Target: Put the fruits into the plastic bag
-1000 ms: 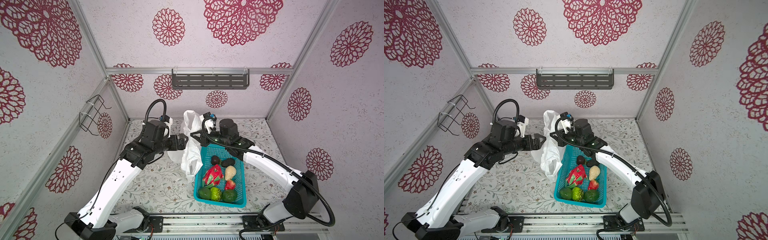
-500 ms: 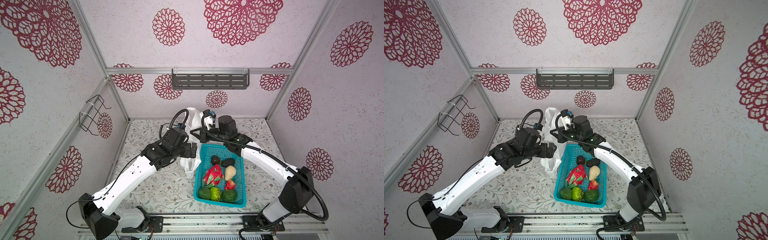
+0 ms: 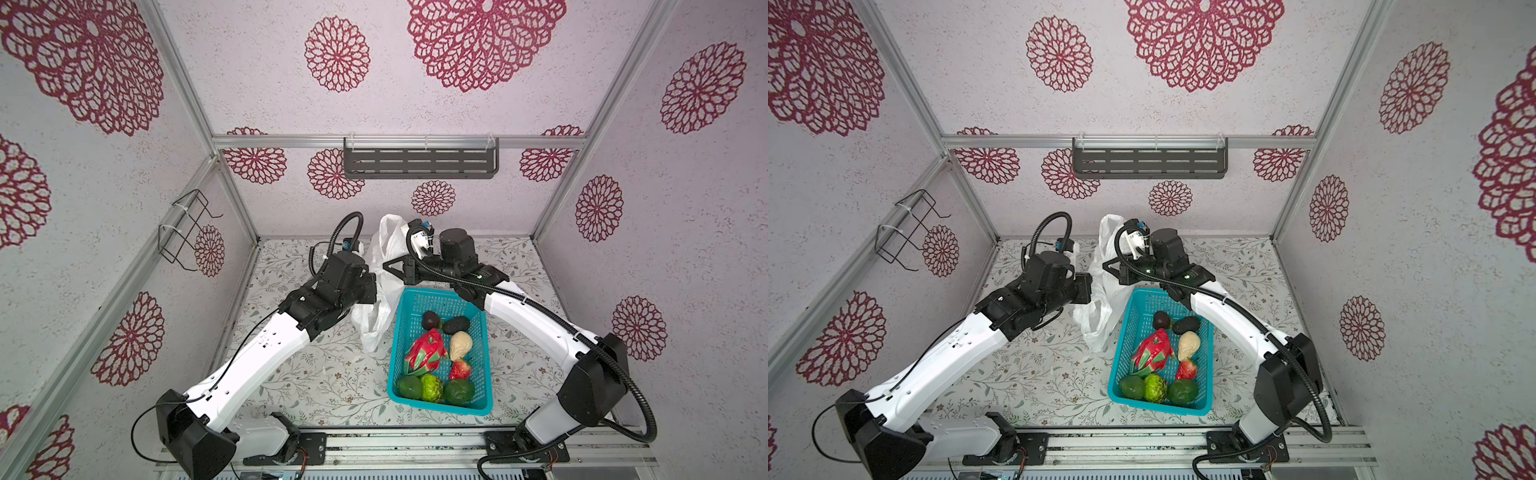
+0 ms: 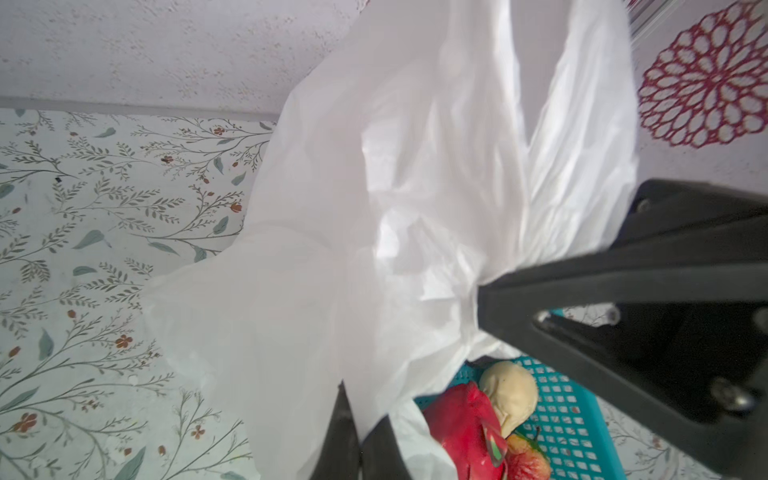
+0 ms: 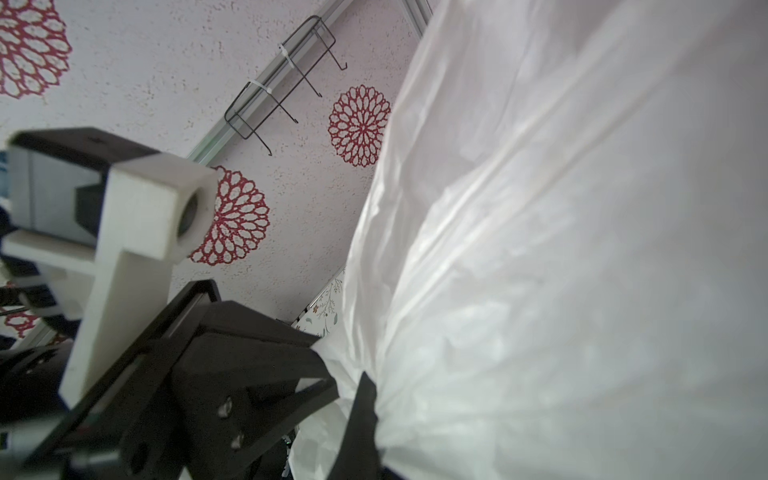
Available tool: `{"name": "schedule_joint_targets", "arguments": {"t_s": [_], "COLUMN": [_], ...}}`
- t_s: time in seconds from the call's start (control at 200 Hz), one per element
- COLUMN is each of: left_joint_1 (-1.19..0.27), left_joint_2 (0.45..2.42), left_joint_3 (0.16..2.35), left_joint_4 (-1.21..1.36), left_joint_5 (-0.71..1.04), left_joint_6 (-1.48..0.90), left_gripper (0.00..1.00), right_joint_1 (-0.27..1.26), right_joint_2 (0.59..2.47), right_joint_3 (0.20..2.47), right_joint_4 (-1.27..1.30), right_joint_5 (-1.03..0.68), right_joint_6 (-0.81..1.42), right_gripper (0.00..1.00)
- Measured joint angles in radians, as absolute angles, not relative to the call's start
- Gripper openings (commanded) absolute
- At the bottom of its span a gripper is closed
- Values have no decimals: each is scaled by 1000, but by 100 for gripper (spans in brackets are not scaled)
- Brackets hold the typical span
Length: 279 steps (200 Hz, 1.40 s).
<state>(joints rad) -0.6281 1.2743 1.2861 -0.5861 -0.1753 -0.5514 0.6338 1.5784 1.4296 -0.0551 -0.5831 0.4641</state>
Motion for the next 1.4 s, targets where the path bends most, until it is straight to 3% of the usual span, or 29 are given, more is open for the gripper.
{"name": "schedule_joint_targets", "arguments": {"t_s": [0.43,0.5,0.575,0.635,0.896,1.156,1.396], "left_joint_1": [-590,-588,-587,-582,-576,-538,-463], "left_joint_2": [1227,1225,1220,1208,1140,1129,1044], "left_joint_3": [1337,1346,1345,1341,1333,1316,1163], "left_joint_4": [-594,-596,-598,-596,-582,-606,-614], "left_joint_5": [-18,26,69,98,137,90,63], "left_joint_6": [-551,-550,-548,-548,-561,-577,-614], "left_gripper": [0,0,0,0,0,0,0], "right_joint_1": [630,623,615,603,543,466,418], "right_joint_2": [1578,1578,1578,1578,1564,1499,1492], "right_joint_3": [1577,1582,1581,1576,1535,1514,1517], "right_joint_4": [-243,-255,-277,-289,-286,-292,-374], "right_joint_5": [-610,-613,-612,-607,-630,-643,-575], "right_joint_6": [372,366,364,363,382,383,331], "right_gripper": [3,10,30,31,0,0,0]}}
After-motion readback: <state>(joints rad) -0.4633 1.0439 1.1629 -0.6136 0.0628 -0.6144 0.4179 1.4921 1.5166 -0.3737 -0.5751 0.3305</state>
